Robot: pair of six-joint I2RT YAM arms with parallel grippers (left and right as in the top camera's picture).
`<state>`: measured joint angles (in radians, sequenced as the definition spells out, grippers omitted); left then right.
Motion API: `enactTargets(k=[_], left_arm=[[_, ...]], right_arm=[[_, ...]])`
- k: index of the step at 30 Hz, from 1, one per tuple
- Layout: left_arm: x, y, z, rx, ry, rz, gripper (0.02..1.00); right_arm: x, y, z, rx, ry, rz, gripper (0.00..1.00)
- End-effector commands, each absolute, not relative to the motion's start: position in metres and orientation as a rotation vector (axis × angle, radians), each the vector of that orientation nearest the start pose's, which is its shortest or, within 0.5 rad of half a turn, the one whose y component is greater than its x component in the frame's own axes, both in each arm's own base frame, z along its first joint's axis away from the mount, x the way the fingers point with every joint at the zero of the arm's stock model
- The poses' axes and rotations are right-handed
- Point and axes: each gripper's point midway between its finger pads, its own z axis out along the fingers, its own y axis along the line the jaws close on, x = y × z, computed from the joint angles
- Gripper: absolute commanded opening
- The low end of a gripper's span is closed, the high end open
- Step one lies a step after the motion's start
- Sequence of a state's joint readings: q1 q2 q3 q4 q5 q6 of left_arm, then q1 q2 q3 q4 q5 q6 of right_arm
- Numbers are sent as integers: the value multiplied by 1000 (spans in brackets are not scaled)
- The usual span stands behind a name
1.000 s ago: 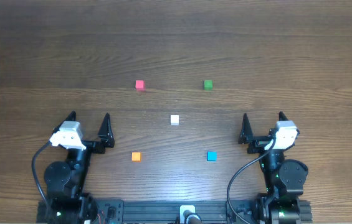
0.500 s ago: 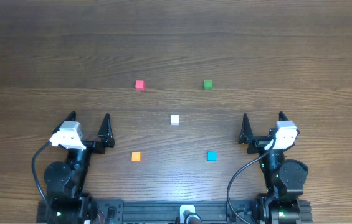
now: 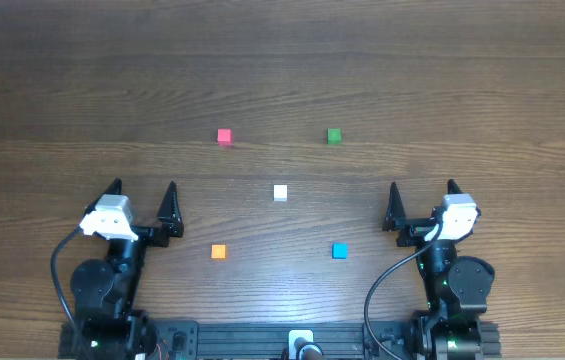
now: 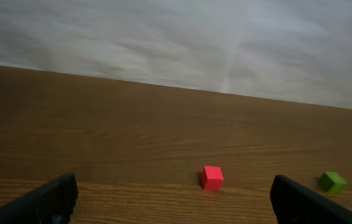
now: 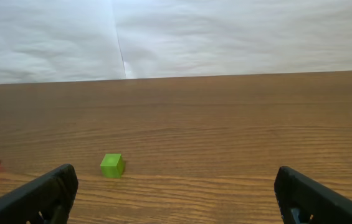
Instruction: Stack Cubes
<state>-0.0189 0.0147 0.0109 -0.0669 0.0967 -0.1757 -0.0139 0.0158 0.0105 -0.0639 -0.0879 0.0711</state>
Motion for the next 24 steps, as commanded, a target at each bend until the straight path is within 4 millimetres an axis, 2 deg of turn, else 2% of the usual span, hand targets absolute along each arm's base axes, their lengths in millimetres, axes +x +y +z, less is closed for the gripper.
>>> enactTargets(k=[1,20,22,24], left_arm=[[245,-19,158,-52,1644,-212,1000],[245,-19,158,-53,1643,-208,996],[246,-4,161,-115,1627,-138,998],[246,-3,161,-123,1627,-136,998]], right_arm=[[246,8,158,12,1641,97,993],[246,8,158,12,1641,97,991],[246,8,158,12,1642,97,991],[246,8,158,12,1641,97,991]])
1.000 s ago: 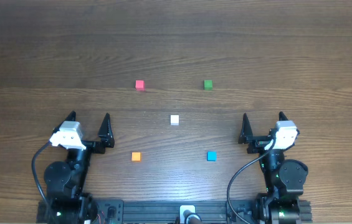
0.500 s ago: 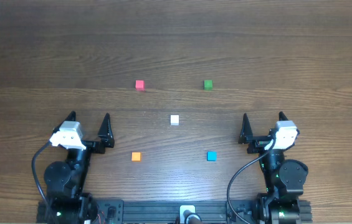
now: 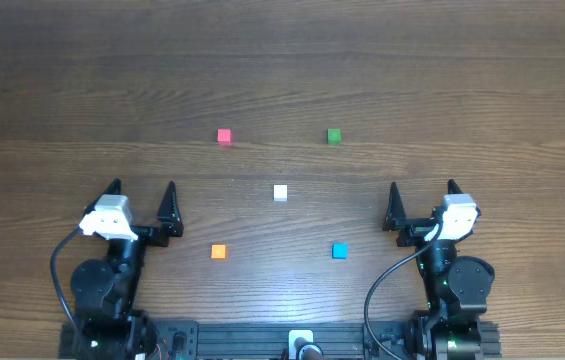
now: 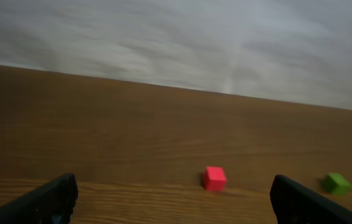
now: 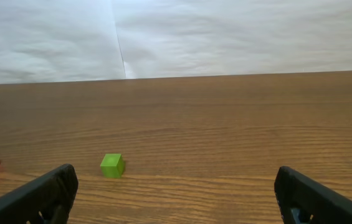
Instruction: Stack Cubes
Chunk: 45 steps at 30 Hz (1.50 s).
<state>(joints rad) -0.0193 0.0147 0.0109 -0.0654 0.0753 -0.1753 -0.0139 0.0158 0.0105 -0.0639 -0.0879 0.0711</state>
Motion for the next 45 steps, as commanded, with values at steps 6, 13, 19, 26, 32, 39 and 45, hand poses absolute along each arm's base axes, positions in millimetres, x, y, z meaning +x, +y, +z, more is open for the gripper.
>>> enactTargets(k=[6,13,19,26,32,39,45], left_arm=[[238,-15,156,-158,1730,-255,996],[225,-24,218,-138,1745,-320,996],[240,-37,262,-99,1846,-377,996],[312,-63,256,-67,2105,-353,996],[372,-99,215,-6,2306,-360,998],[415,-119,130,-8,2543,-329,998],[425,-124,71,-12,2685,-319,998]], right_arm=[[246,8,158,12,1641,97,993],[246,8,158,12,1641,97,991],[246,8,158,12,1642,97,991],[246,8,158,12,1642,97,993],[246,8,158,12,1641,97,993],[246,8,158,12,1642,97,993],[246,8,158,12,1642,97,991]])
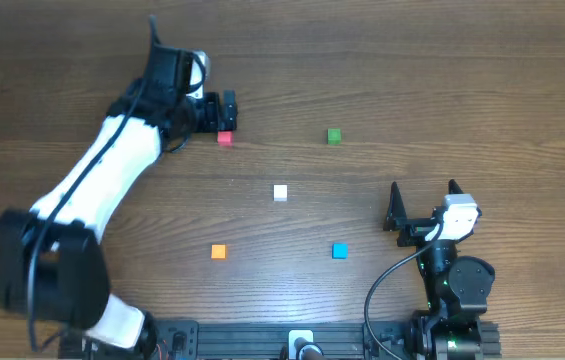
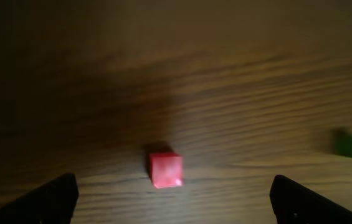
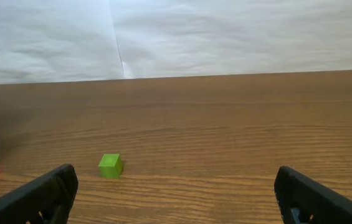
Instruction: Stack Cubes
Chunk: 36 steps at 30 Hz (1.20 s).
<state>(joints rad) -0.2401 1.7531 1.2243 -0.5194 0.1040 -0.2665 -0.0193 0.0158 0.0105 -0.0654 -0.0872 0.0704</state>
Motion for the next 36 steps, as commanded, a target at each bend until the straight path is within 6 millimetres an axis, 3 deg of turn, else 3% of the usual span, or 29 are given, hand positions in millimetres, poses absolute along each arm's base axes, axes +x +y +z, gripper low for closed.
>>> enactTargets(k=[1,6,20,30,36], left_arm=[[425,-125,64,-13,2700,-316,996],[424,-124,40,-17,2746,-304,996],[414,-145,18,106,2796,-283,947],[412,-135,13,93,2811,-206,919],[410,-133,12,126,2818,-171,840]], right_arm=[[246,8,158,12,1641,97,991],[246,8,158,12,1641,97,991],[246,8,158,12,1641,97,991],[246,8,158,12,1641,97,993],[246,8,158,12,1641,97,993]])
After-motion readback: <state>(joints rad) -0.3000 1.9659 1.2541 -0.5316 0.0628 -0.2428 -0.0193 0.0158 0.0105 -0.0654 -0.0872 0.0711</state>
